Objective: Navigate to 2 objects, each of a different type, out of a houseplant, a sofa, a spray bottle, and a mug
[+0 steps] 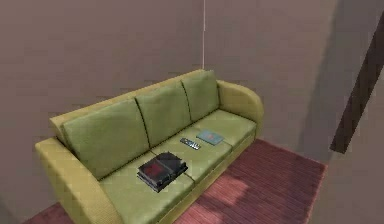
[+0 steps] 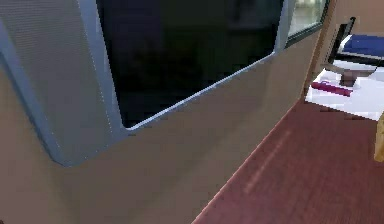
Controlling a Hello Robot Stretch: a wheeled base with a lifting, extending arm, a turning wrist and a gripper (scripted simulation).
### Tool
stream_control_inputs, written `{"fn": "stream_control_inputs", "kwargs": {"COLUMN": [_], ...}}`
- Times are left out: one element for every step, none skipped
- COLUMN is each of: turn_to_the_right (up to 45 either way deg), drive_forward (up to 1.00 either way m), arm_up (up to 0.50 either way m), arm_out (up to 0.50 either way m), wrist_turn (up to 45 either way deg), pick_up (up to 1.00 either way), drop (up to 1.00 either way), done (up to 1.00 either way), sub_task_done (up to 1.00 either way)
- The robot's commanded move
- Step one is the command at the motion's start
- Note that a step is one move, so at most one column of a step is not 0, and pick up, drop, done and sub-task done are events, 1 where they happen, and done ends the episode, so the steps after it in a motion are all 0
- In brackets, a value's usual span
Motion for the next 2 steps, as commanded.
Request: {"fn": "stream_control_inputs", "kwargs": {"turn_to_the_right": [-45.0, -45.0], "drive_forward": [0.0, 0.0], "arm_up": [0.0, 0.0], "arm_out": [0.0, 0.0], "wrist_turn": [0.0, 0.0], "pick_up": [0.0, 0.0], "drop": [0.0, 0.0], "done": [0.0, 0.0], "sub_task_done": [0.0, 0.0]}}
